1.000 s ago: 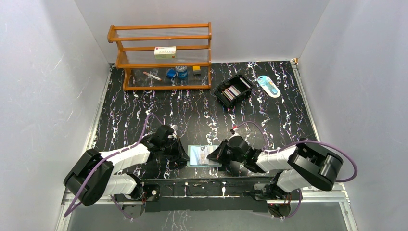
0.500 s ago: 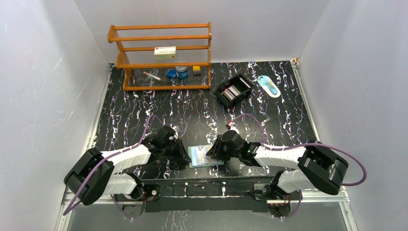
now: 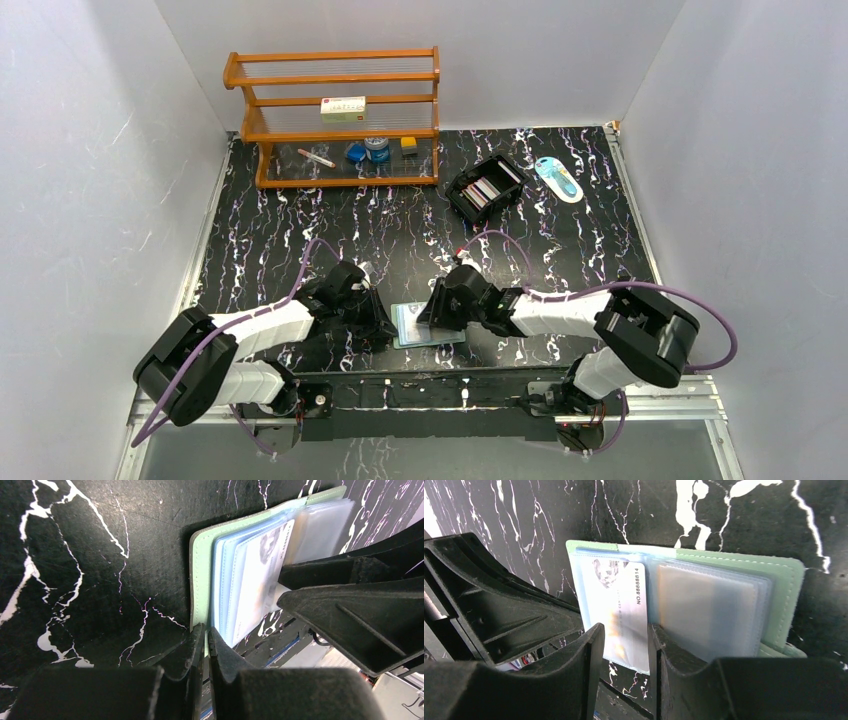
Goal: Put the credit cards into the card holder
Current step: Insert the credit card into the card holder.
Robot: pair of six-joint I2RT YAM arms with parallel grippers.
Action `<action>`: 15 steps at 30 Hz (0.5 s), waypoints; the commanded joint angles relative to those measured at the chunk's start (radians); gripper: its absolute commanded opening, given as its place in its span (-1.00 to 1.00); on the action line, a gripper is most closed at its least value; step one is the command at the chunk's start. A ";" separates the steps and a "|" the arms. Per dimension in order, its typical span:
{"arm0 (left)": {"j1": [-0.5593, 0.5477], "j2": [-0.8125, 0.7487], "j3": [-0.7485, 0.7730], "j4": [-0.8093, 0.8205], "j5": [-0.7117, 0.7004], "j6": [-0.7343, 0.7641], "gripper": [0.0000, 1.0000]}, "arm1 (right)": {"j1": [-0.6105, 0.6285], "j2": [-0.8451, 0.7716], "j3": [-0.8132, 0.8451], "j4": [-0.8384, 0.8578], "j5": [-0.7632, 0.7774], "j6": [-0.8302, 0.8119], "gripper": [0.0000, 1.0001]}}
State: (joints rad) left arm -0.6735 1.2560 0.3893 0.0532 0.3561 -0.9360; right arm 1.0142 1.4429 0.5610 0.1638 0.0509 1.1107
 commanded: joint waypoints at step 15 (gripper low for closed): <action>-0.014 0.000 0.003 -0.055 0.017 0.007 -0.82 | 0.029 0.034 0.051 0.025 -0.045 -0.090 -0.52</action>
State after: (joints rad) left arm -0.6731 1.2594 0.3904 0.0574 0.3607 -0.9356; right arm 1.0325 1.4837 0.5705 0.1886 0.0280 1.0618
